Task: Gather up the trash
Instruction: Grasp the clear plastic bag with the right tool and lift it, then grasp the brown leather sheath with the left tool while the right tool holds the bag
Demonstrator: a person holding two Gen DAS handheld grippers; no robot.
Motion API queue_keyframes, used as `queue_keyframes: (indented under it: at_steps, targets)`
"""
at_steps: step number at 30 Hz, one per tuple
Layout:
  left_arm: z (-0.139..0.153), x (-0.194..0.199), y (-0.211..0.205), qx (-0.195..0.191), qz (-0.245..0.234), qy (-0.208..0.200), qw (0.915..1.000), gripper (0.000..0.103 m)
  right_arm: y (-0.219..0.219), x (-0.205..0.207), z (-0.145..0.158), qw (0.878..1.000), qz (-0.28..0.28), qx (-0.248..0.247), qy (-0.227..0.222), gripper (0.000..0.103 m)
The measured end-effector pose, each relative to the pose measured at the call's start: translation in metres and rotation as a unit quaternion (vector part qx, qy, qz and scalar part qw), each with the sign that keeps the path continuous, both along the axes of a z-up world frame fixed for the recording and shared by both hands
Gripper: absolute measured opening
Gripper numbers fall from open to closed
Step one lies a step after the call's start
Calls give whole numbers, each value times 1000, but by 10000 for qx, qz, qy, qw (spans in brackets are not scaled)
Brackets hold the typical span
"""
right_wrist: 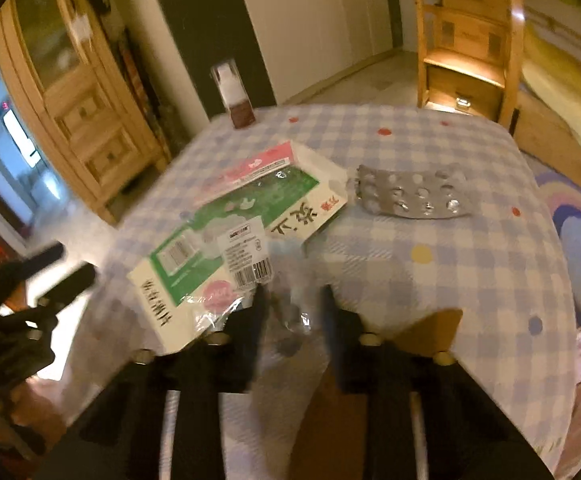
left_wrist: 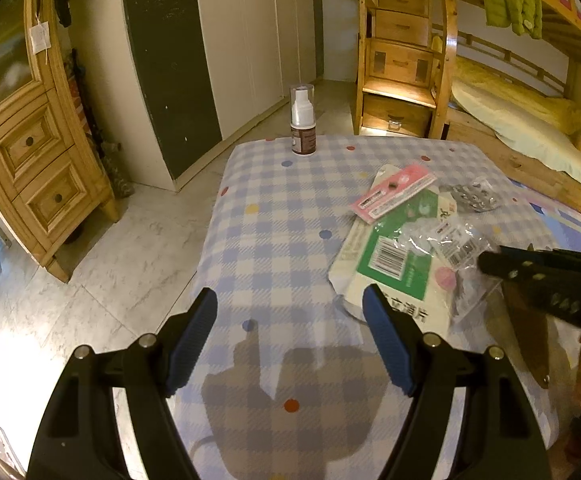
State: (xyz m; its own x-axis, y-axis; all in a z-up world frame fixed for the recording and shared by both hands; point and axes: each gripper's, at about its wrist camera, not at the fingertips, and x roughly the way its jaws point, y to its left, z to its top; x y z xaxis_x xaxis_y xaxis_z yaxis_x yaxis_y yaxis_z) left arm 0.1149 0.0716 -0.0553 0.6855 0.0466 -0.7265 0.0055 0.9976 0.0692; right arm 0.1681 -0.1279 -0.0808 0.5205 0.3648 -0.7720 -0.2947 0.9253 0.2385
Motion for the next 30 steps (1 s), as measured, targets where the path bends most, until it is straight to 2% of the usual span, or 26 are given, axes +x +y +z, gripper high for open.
queue_keyframes:
  at_steps: [2, 7, 12, 20, 23, 30]
  targets:
    - [2, -4, -1, -17, -17, -20, 10000, 73, -5, -13, 13, 9998, -24, 161, -116, 13]
    - [12, -20, -9, -34, -146, -108, 9998, 73, -17, -41, 45, 9983, -148, 291, -487, 9]
    - [17, -34, -35, -10, -445, -166, 9989, 79, -46, -68, 75, 9929, -774, -90, -903, 9]
    - [7, -44, -99, -107, -1109, 44, 9938, 79, -111, -97, 71, 9803, -1795, -306, -769, 9]
    - [-3, -42, -127, -83, -1342, 328, 9904, 70, -128, -107, 66, 9766, -1999, -271, -740, 9]
    - [-19, -28, -163, -336, -1574, 601, 9851, 73, -154, -127, 60, 9720, -2237, -124, -706, 10]
